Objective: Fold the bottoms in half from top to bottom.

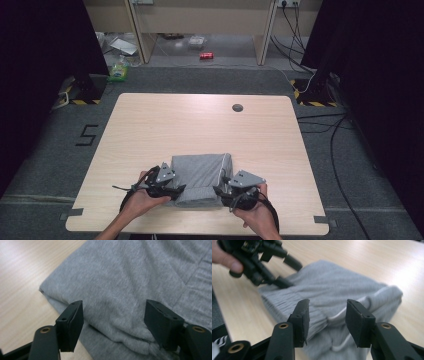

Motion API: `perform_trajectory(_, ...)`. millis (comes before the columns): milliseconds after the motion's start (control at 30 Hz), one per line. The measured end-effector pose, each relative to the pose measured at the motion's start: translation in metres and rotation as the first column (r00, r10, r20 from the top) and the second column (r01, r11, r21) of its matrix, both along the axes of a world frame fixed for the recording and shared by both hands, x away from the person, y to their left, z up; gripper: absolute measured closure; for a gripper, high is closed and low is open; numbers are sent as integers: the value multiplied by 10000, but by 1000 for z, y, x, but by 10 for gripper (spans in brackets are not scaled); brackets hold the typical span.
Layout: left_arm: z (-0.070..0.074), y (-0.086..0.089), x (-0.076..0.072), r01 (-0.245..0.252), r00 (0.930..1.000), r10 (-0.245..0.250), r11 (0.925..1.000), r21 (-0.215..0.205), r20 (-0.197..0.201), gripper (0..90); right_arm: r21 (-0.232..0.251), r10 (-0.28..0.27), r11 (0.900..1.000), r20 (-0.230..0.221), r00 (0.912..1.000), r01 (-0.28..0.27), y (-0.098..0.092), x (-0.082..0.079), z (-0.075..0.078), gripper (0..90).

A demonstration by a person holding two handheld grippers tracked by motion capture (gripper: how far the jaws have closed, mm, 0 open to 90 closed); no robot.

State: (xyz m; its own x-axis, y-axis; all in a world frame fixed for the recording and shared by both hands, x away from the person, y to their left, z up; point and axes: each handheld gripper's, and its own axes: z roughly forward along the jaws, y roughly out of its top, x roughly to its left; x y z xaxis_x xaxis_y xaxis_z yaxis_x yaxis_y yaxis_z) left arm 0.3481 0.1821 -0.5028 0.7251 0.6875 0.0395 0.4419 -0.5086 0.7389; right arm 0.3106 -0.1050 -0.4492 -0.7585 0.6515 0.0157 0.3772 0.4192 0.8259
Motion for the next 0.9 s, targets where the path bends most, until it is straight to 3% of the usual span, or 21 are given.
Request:
perform_trajectory(67,0,1,1,-1,10000,1,10000,-36,-81,312,-166,-32,9999,158,9999,35,11,10,-1,541)
perform_trajectory(167,0,2,1,27,10000,-27,10000,-36,-63,309,-859,221,9961,21,9998,-219,30,21,-16,554)
perform_trajectory(267,0,5,-2,77,9998,-80,9998,-167,-187,309,-1729,483,9835,-338,9983,-534,34,16,-34,570)
perform_trajectory(300,-1,6,-3,128,9995,-134,9997,-204,-295,309,-1826,490,9817,-351,9982,-546,32,13,-40,573)
perform_trajectory(400,-7,8,-5,256,9967,-293,9984,-502,-757,294,-1529,410,9871,-426,9982,-471,26,5,-46,572)
perform_trajectory(533,-5,7,-7,262,9984,-280,9990,-365,-493,291,-1573,342,9867,-523,9980,-420,26,6,-43,522)
perform_trajectory(633,-2,8,-5,267,9988,-284,9988,-414,-407,281,-951,166,9952,-617,9980,-224,21,13,-33,438)
perform_trajectory(700,1,10,-2,143,9984,-187,9967,-795,-543,269,-568,-223,9982,-287,9993,207,15,21,-25,409)
perform_trajectory(733,3,12,0,36,9979,-104,9943,-1064,-634,264,-446,-339,9985,-238,9991,328,14,24,-22,403)
perform_trajectory(900,12,15,11,-288,9977,191,9881,-1509,-654,258,209,-1024,9945,-235,9945,1029,3,51,-15,399)
